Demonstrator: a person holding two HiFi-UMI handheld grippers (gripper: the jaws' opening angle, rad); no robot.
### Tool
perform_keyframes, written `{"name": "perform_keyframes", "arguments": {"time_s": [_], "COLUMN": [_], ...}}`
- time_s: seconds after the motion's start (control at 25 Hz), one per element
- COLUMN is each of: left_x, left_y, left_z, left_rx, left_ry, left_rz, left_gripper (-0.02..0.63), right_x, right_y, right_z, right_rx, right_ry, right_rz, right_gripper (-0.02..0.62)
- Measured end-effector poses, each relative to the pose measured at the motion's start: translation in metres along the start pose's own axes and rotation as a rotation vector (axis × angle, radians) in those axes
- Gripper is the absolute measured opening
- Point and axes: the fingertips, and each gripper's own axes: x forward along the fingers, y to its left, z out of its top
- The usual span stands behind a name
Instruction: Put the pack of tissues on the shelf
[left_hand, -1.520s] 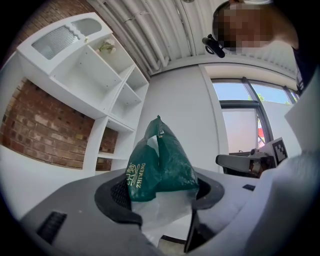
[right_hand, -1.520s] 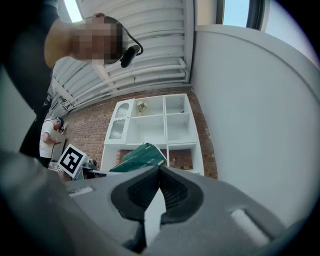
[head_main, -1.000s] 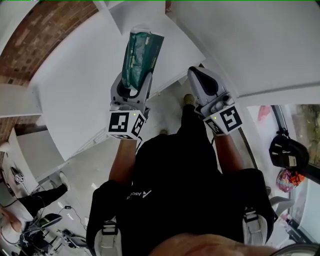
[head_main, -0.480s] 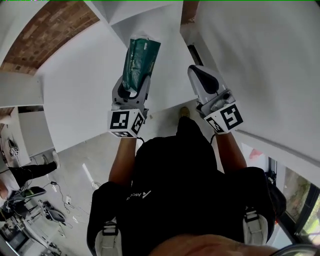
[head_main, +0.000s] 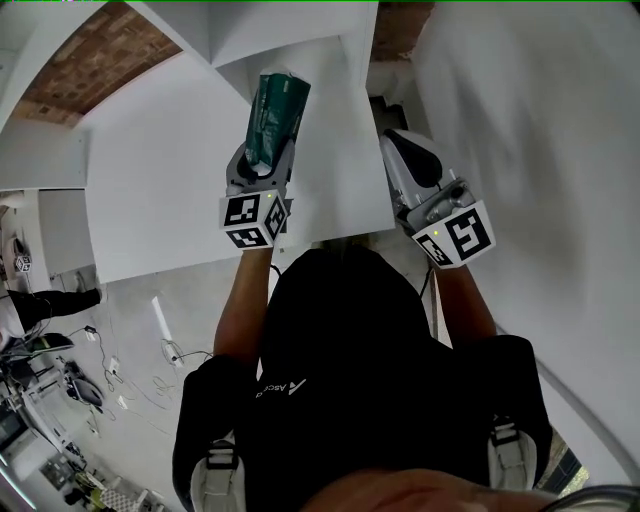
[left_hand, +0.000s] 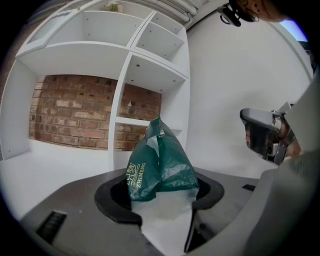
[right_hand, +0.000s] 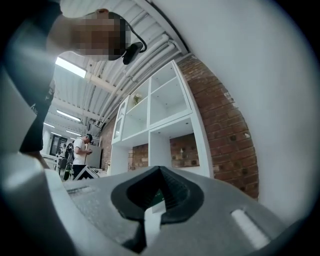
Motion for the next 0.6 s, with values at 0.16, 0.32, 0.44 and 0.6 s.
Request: {"name": "perform_keyframes", "arguments": {"time_s": [0.16, 0.32, 0.44, 0.6], "left_x": [0.031, 0.063, 0.085, 0.113], "left_y": [0.017, 0.034, 0.045, 0.067], "left_z": [-0.013, -0.026, -0.037, -0.048], "left_rx": [0.004, 0.002, -0.013, -0.022], "left_ry": [0.034, 0.07, 0.099, 0.123], "left_rz": [0.039, 0.082, 0.122, 0.183], "left_gripper": [0.247, 0.247, 0.247, 0.247], "right_x": [0.012, 0.021, 0.025, 0.036], "right_y": [-0.007, -0.015, -0.021, -0.028], "right_z": [-0.008, -0.016, -0.021, -0.029], "right_rx": [-0.006, -0.007, -0.007, -0.004], "right_ry": [0.019, 0.04, 0.058, 0.084], "right_rz": [0.016, 0.009, 0.002, -0.005], "right_gripper": [0.002, 0.002, 0.002, 0.002]}}
